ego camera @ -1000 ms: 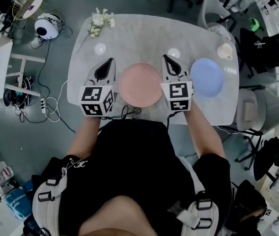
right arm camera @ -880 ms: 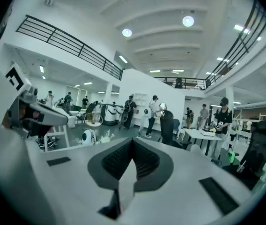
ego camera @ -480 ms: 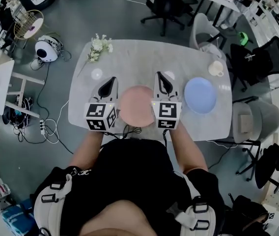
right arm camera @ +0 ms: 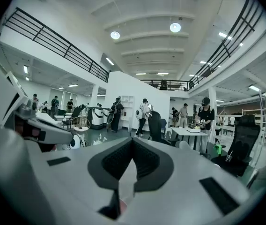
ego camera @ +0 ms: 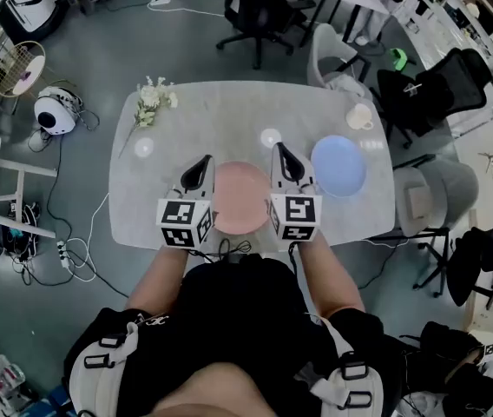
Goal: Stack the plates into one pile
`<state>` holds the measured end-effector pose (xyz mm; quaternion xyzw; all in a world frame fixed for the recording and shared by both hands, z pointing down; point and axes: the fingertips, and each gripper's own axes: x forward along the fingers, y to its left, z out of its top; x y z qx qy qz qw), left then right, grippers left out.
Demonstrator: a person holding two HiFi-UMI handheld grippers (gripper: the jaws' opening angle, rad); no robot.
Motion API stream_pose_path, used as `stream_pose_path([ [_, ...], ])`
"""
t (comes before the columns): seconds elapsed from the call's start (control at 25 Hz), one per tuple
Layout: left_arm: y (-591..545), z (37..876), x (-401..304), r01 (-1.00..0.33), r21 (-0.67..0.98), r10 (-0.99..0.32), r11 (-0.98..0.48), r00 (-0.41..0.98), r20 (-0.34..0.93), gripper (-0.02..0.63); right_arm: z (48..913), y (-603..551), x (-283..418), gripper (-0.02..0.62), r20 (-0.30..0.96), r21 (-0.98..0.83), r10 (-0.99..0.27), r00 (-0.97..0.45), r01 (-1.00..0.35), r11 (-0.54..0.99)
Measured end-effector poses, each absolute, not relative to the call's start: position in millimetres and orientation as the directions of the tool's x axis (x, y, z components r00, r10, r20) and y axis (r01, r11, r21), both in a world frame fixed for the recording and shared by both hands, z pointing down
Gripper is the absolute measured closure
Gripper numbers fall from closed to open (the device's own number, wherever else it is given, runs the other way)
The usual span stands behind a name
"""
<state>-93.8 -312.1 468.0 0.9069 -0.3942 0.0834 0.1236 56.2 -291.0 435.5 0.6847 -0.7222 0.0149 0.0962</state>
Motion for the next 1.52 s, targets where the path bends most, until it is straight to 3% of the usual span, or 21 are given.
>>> stream_pose_path([
  [0.4, -292.9, 463.9, -43.1, -0.716, 0.12, -0.674, -0.687, 0.69, 0.264, 0.601, 435.4, -262.6, 115.8, 0.589, 0.14, 0.061, -0.99, 0.015, -0.998, -0.006],
  [0.88, -227.3, 469.8, 129.2, -0.776, 0.095, -0.74, -0.623, 0.625, 0.25, 0.601, 453.9, -199.5, 307.1, 0.589, 0.118, 0.03, -0.992, -0.048, -0.998, 0.052],
  [1.12, -176.7, 475.8, 203.8, -0.807, 0.089, -0.761, -0.583, 0.582, 0.286, 0.601, 470.1, -168.9, 385.6, 0.589, 0.178, 0.061, -0.979, -0.102, -0.992, 0.115],
  [1.52, -159.6, 475.4, 243.7, -0.809, 0.06, -0.758, -0.585, 0.571, 0.316, 0.601, 524.7, -147.6, 438.8, 0.589, 0.303, -0.023, -0.951, -0.059, -0.998, 0.055],
])
